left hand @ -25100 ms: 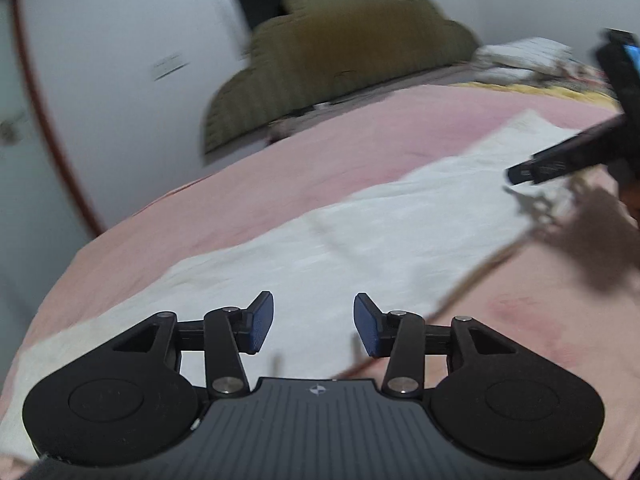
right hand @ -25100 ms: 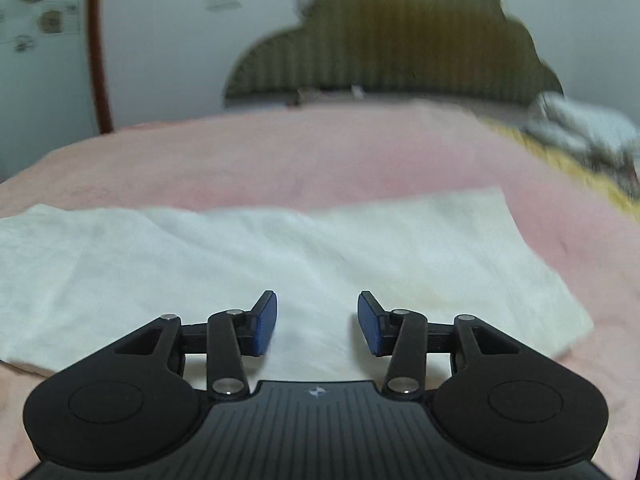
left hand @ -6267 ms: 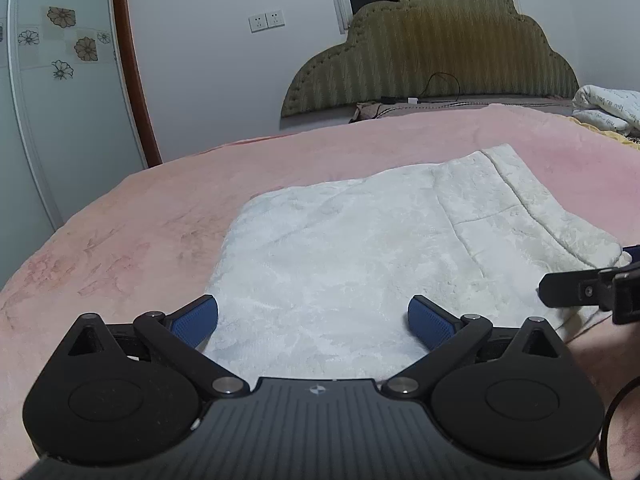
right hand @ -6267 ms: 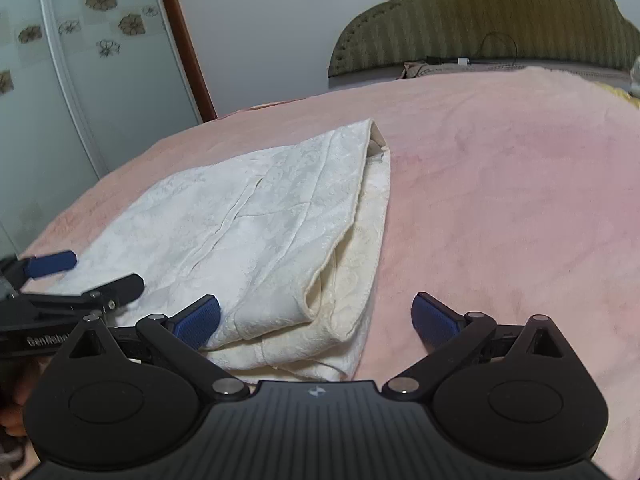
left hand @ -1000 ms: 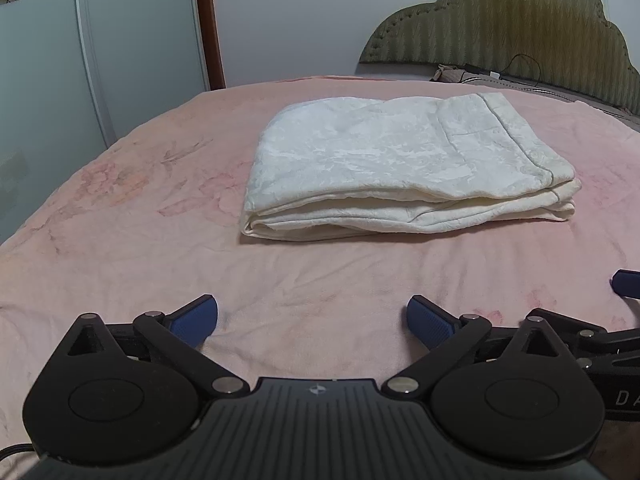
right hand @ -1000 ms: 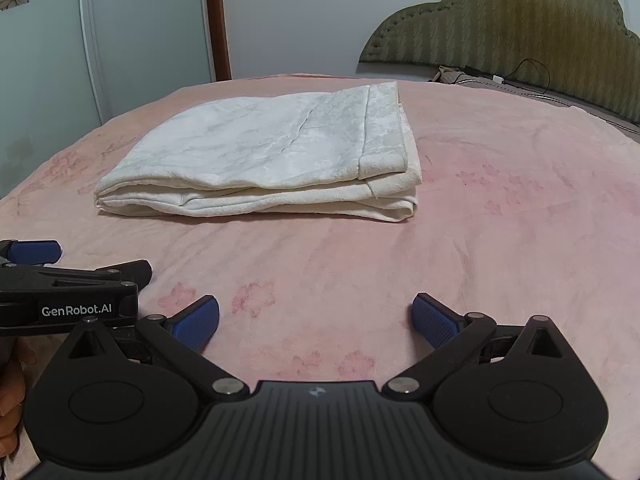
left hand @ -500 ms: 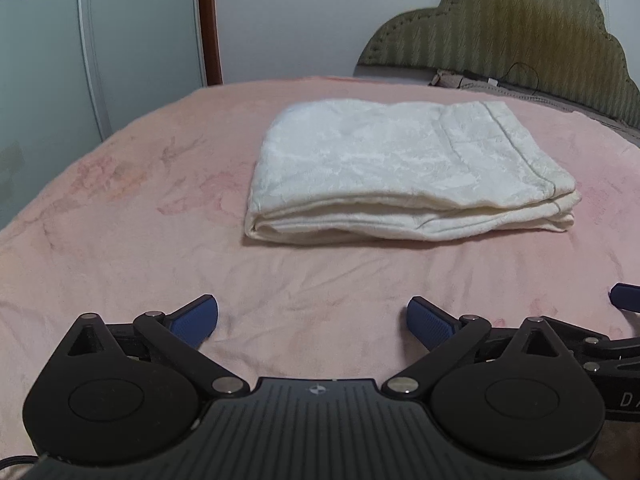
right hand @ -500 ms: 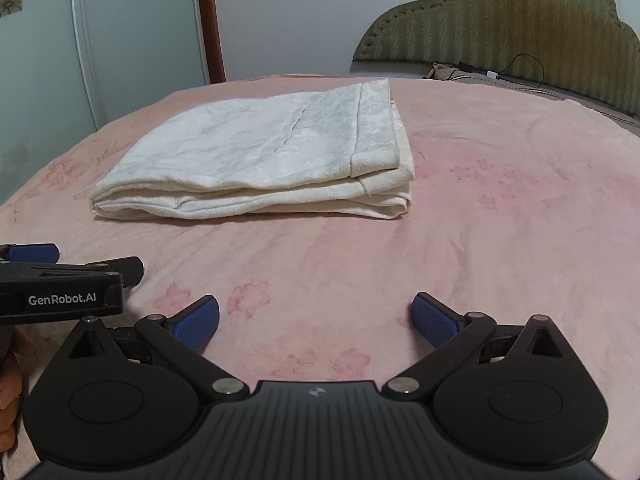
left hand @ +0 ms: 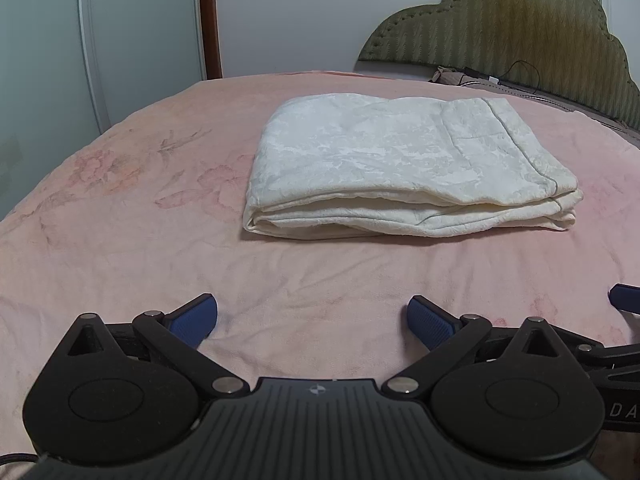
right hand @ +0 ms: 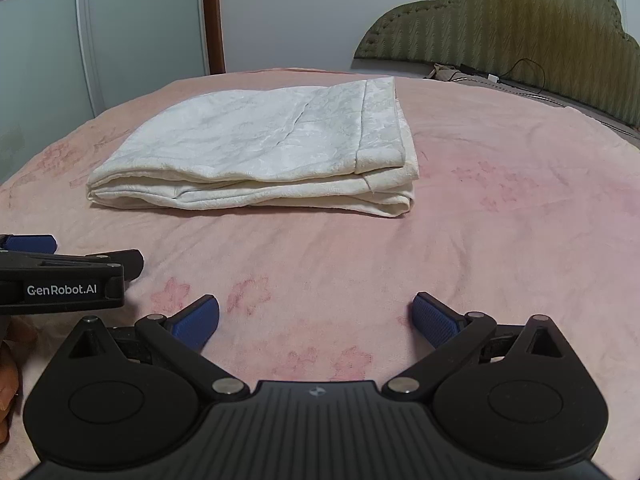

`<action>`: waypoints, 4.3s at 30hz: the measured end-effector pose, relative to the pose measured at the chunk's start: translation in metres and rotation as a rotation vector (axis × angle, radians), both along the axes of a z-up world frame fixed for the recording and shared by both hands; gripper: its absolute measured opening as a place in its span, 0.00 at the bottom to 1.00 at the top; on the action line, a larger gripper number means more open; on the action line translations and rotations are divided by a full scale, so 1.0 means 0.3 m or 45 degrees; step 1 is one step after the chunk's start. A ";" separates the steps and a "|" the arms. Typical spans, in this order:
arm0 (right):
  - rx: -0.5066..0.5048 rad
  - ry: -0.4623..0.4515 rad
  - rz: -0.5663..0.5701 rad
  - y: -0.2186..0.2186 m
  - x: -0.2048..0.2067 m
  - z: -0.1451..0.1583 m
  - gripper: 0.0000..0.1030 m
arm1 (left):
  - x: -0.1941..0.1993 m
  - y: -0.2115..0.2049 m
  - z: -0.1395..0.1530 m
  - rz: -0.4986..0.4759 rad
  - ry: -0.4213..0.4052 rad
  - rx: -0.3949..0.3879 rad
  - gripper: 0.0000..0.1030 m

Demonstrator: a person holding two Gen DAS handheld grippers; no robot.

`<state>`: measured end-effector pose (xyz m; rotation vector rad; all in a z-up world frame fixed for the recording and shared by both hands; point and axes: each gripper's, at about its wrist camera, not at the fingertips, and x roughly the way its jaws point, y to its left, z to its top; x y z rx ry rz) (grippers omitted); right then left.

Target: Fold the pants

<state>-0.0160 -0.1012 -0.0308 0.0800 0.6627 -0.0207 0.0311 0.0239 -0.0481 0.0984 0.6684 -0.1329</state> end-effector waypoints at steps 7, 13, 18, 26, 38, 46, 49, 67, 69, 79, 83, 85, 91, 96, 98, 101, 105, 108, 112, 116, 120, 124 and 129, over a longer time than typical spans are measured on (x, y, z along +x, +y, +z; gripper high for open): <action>-0.002 0.001 -0.001 0.004 0.001 0.000 1.00 | -0.002 0.001 0.000 0.000 0.001 -0.005 1.00; 0.000 0.001 -0.001 0.005 0.002 0.000 1.00 | -0.002 0.001 0.000 0.000 0.001 -0.005 1.00; 0.004 0.000 0.000 0.006 0.003 0.000 1.00 | -0.002 0.001 0.000 0.000 0.001 -0.005 1.00; 0.003 -0.001 0.000 0.005 0.001 -0.001 1.00 | -0.003 0.000 0.000 0.000 0.001 -0.005 1.00; -0.011 -0.036 -0.033 -0.010 0.007 0.011 1.00 | -0.008 0.004 0.001 -0.006 -0.003 -0.017 1.00; -0.005 0.005 -0.028 -0.015 0.028 -0.001 1.00 | -0.003 0.003 0.000 -0.007 0.001 -0.009 1.00; -0.002 0.003 -0.028 -0.014 0.026 -0.001 1.00 | -0.003 0.003 0.000 -0.007 0.001 -0.009 1.00; -0.003 0.001 -0.021 -0.009 0.023 -0.002 1.00 | -0.003 0.003 -0.001 -0.007 0.001 -0.009 1.00; -0.003 0.001 -0.021 -0.009 0.023 -0.002 1.00 | -0.003 0.003 -0.001 -0.007 0.001 -0.009 1.00; 0.005 0.000 -0.069 -0.012 0.027 -0.005 1.00 | -0.003 0.003 -0.001 -0.007 0.001 -0.009 1.00; -0.004 0.004 -0.068 -0.011 0.027 -0.006 1.00 | -0.003 0.003 0.000 -0.007 0.001 -0.009 1.00; -0.004 0.004 -0.067 -0.012 0.026 -0.005 1.00 | -0.002 0.003 0.000 -0.007 0.001 -0.009 1.00; -0.004 0.004 -0.067 -0.013 0.026 -0.005 1.00 | -0.002 0.003 -0.001 -0.007 0.001 -0.009 1.00; -0.003 0.004 -0.067 -0.013 0.026 -0.005 1.00 | -0.002 0.003 0.000 -0.007 0.001 -0.010 1.00; -0.003 0.004 -0.068 -0.012 0.027 -0.005 1.00 | -0.002 0.003 0.000 -0.007 0.001 -0.010 1.00; -0.003 0.004 -0.068 -0.012 0.027 -0.005 1.00 | -0.002 0.003 0.000 -0.007 0.001 -0.009 1.00; -0.004 0.004 -0.067 -0.014 0.026 -0.005 1.00 | -0.002 0.004 0.001 -0.006 0.000 -0.008 1.00; -0.005 0.005 -0.069 -0.014 0.027 -0.004 1.00 | -0.004 0.000 0.002 -0.001 -0.007 0.003 1.00; -0.003 0.006 -0.071 -0.014 0.031 -0.005 1.00 | -0.006 -0.001 0.001 0.001 -0.005 0.001 1.00; -0.003 0.006 -0.071 -0.014 0.031 -0.005 1.00 | -0.006 0.000 0.001 0.002 -0.004 0.000 1.00; -0.003 0.005 -0.071 -0.013 0.032 -0.005 1.00 | -0.006 0.001 0.000 0.003 -0.004 -0.003 1.00; -0.003 0.005 -0.071 -0.014 0.031 -0.005 1.00 | -0.006 -0.001 0.000 0.003 -0.003 -0.003 1.00; -0.003 0.005 -0.071 -0.014 0.032 -0.005 1.00 | -0.006 0.000 -0.001 0.003 -0.003 -0.004 1.00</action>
